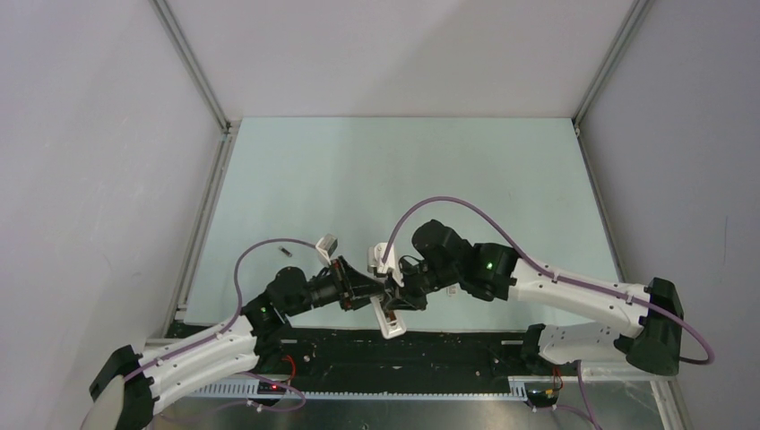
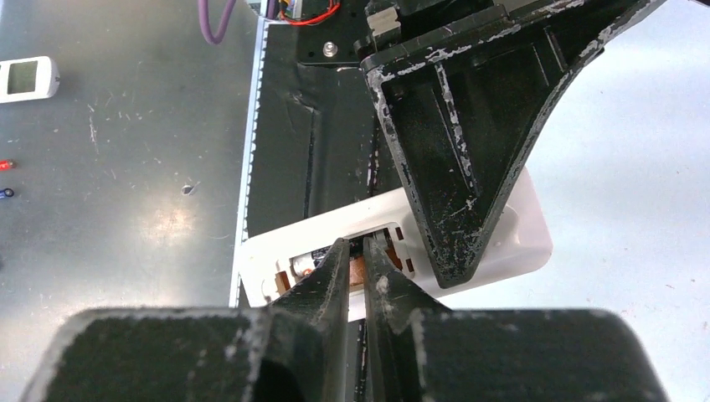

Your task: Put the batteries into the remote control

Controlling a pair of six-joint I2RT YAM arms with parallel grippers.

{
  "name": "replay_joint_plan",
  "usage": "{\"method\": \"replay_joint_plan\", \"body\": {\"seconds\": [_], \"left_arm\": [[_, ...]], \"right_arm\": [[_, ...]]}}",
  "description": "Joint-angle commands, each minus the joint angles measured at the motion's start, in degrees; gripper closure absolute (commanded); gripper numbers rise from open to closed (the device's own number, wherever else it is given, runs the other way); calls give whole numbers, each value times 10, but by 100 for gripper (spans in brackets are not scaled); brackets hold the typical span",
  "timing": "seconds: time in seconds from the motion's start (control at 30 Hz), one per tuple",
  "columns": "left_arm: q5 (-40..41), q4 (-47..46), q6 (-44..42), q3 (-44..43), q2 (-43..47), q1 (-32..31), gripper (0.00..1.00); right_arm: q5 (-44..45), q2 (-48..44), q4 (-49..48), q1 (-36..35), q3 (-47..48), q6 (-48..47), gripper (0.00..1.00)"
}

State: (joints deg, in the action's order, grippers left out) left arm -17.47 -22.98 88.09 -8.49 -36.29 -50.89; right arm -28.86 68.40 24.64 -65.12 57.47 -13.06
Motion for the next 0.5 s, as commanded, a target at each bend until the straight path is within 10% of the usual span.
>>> {"method": "replay_joint_plan", "body": {"seconds": [0.0, 0.47], "left_arm": [[2, -105, 21, -32, 10, -7, 100], [52, -66, -70, 4, 29, -6, 100]], "right_arm": [[55, 14, 33, -4, 10, 1, 87], [93, -148, -101, -18, 9, 78, 60]]}}
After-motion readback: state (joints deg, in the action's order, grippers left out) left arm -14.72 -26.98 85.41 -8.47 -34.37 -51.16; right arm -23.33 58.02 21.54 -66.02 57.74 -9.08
